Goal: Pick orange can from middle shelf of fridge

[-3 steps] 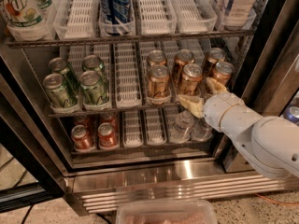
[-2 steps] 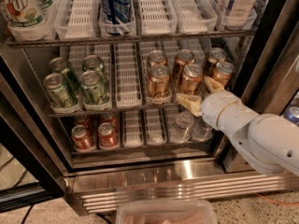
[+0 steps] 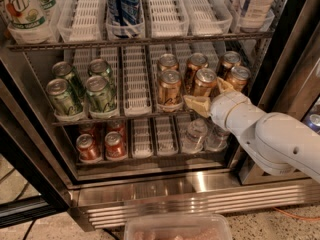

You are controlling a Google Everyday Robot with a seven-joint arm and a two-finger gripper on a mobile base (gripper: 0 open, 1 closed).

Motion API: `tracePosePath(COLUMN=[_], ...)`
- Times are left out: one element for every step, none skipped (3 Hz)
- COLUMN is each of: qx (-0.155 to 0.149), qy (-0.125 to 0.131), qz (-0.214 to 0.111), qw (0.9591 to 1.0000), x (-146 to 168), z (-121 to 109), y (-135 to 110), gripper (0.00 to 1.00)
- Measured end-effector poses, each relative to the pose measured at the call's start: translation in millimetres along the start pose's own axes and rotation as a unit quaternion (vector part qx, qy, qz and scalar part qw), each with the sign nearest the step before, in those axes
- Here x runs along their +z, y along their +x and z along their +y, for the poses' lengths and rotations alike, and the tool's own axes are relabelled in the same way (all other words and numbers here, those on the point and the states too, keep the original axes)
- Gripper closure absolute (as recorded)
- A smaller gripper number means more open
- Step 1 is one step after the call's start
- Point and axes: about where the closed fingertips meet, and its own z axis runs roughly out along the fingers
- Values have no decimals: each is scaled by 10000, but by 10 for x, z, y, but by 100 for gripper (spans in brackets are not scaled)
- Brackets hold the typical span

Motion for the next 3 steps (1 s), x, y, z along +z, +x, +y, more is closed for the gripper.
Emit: tracePosePath(qx=[-3, -3, -4], qy=[1, 1, 1], qz=[-12, -12, -12], qw=[10000, 10000, 10000], x=[66, 66, 67], z=[-5, -5, -5], y=[-11, -11, -11], gripper=[43, 62, 85])
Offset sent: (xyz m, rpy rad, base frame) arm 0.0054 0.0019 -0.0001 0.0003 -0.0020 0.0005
